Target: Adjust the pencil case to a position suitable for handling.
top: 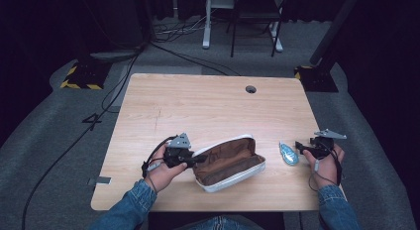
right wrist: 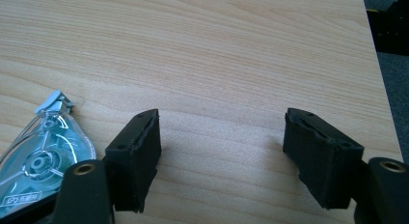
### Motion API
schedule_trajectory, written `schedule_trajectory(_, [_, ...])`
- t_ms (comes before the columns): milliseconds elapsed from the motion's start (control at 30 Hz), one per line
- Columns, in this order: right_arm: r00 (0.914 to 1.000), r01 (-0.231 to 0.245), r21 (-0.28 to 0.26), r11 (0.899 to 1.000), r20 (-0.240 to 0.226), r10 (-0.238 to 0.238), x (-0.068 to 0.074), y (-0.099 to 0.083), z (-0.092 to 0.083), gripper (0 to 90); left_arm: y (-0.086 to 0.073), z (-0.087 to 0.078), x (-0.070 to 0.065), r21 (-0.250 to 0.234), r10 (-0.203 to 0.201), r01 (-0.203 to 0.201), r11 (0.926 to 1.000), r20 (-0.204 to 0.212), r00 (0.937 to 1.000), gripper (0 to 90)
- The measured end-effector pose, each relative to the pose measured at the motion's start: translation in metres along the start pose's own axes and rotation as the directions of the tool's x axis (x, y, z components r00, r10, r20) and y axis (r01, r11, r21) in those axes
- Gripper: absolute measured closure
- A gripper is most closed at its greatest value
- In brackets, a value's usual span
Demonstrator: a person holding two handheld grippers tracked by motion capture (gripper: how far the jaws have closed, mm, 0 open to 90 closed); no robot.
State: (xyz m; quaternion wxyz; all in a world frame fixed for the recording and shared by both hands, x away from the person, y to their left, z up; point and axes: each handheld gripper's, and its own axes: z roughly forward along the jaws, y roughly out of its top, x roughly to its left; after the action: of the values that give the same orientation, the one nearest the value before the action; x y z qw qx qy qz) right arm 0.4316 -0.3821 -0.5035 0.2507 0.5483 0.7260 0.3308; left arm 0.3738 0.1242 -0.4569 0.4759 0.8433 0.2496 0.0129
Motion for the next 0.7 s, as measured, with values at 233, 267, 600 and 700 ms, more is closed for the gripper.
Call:
schedule_trajectory(233, [1.0000, 0.000, 0.001, 1.000, 0.000, 0.000, 0.0001, -0.0001, -0.0001, 29.7, -0.0058, 0.0063, 0.0048, 0.009, 0.000, 0.000, 1.0000, 0.022, 0.9998, 84.6])
schedule_trajectory(267, [1.0000, -0.001, 0.001, 1.000, 0.000, 0.001, 0.0002, 0.0000, -0.0001, 29.7, -0.0065, 0.0068, 0.0050, 0.007, 0.000, -0.001, 1.0000, 0.028, 0.9996, 84.4])
schedule_trajectory(600, [1.0000, 0.001, 0.002, 1.000, -0.003, -0.001, 0.0002, 0.0000, -0.0002, 29.6, -0.0103, 0.0100, 0.0044, 0.017, -0.015, 0.015, 0.9998, 0.041, 0.9990, 76.5])
schedule_trajectory(700, [1.0000, 0.003, 0.002, 1.000, -0.004, -0.003, 0.0002, 0.0000, -0.0002, 29.5, -0.0103, 0.0106, 0.0044, 0.004, -0.015, 0.015, 0.9999, 0.009, 0.9998, 62.2])
